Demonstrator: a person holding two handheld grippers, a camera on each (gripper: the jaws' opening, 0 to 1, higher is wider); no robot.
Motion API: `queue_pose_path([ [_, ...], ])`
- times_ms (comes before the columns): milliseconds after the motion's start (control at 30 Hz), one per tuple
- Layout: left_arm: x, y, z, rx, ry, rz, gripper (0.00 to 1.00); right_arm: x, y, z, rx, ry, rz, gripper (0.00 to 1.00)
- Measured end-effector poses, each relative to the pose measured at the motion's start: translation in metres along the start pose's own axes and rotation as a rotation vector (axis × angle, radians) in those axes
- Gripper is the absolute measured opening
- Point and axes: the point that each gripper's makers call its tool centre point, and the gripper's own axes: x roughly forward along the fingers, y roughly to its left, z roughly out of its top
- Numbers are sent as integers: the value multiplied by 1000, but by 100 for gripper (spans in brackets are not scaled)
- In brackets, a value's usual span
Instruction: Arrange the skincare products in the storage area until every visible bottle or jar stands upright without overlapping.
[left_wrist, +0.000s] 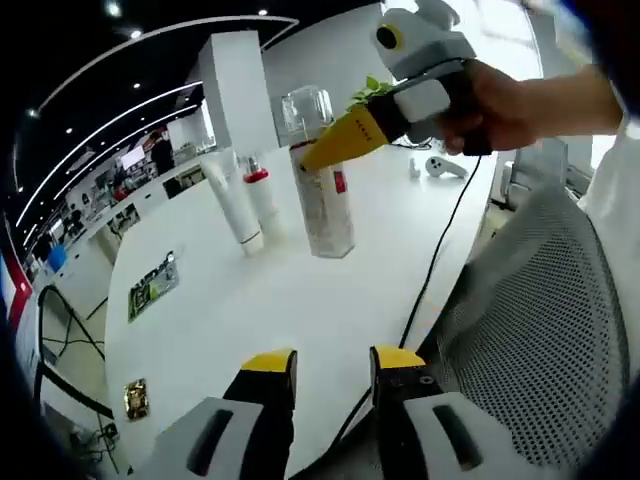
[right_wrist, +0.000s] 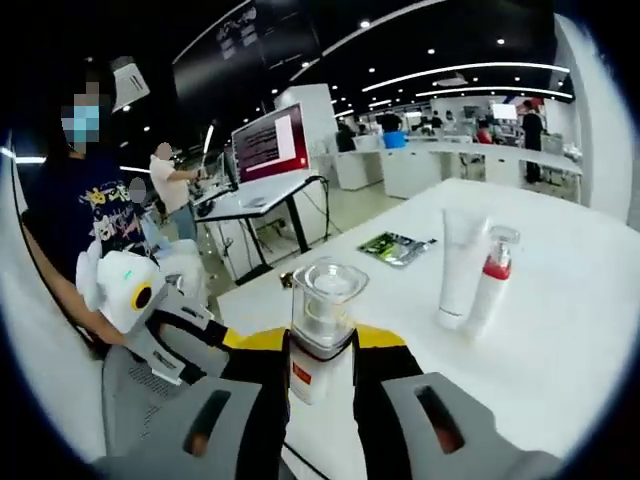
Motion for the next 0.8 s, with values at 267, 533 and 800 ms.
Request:
queue_pose_path([
  [267,5,-8,-6,96,35,16,27,28,-40,0,-42,38,-68,22],
  [533,9,-16,-15,219,104,2,24,61,-74,-2,-65,68,-137,21],
  [800,8,-9,-16,196,109,21,23,77,-97,-23,-80,125,-190,22],
])
